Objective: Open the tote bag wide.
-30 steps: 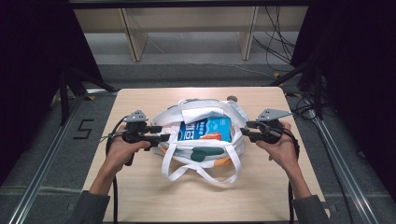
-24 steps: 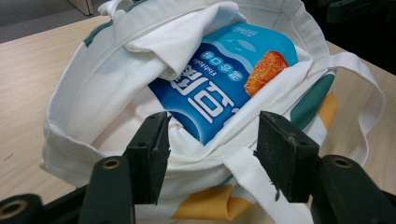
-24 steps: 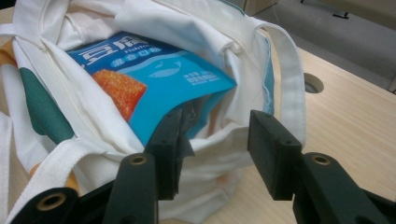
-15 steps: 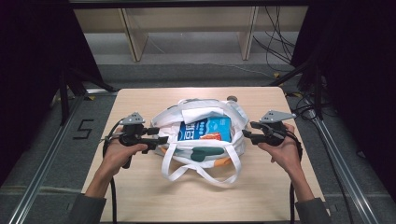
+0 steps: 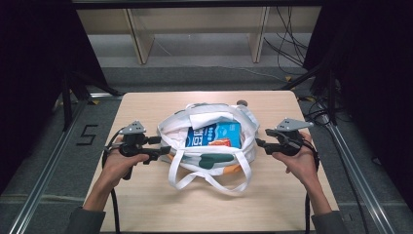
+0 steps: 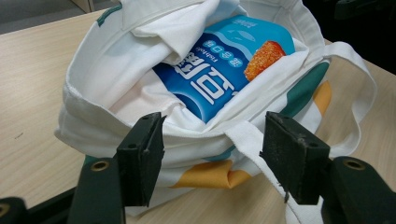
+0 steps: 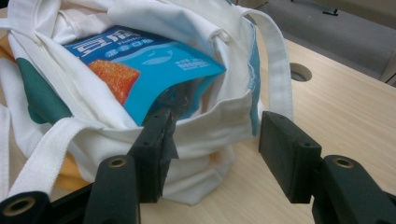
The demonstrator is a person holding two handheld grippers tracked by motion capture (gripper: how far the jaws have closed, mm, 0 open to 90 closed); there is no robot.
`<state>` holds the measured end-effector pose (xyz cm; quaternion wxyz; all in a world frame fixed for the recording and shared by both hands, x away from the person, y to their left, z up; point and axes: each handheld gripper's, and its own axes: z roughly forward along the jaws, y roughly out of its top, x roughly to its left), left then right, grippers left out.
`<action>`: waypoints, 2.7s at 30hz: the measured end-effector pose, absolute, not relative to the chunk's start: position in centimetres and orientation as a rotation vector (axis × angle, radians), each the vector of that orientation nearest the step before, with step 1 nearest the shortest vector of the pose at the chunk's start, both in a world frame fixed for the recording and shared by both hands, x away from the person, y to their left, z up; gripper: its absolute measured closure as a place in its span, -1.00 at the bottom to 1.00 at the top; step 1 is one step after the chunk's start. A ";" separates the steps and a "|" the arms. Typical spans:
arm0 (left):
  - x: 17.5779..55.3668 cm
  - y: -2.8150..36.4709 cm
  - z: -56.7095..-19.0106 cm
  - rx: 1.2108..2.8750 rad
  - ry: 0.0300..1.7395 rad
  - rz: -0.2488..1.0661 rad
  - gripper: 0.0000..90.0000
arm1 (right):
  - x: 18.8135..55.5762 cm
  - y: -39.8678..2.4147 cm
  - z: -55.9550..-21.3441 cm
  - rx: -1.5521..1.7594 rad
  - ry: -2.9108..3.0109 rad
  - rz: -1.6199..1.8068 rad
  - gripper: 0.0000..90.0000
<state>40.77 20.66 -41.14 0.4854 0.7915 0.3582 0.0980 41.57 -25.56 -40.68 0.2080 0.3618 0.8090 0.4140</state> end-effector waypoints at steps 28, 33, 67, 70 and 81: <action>38.0 20.9 -41.9 1.928 0.857 0.235 -0.27 | 39.2 -26.7 -41.7 1.022 2.271 1.146 -0.10; 37.3 20.8 -42.1 1.930 0.854 0.239 -0.28 | 38.3 -26.6 -42.3 1.057 2.275 1.148 -0.11; 33.0 19.6 -45.2 1.930 0.834 0.237 -0.46 | 34.8 -27.5 -44.6 1.062 2.272 1.179 -0.29; 32.5 19.6 -45.5 1.928 0.842 0.237 -0.50 | 34.4 -27.6 -45.0 1.074 2.260 1.195 -0.32; 31.5 19.7 -47.1 1.922 0.842 0.216 -0.64 | 32.9 -27.5 -46.0 1.045 2.293 1.182 -0.36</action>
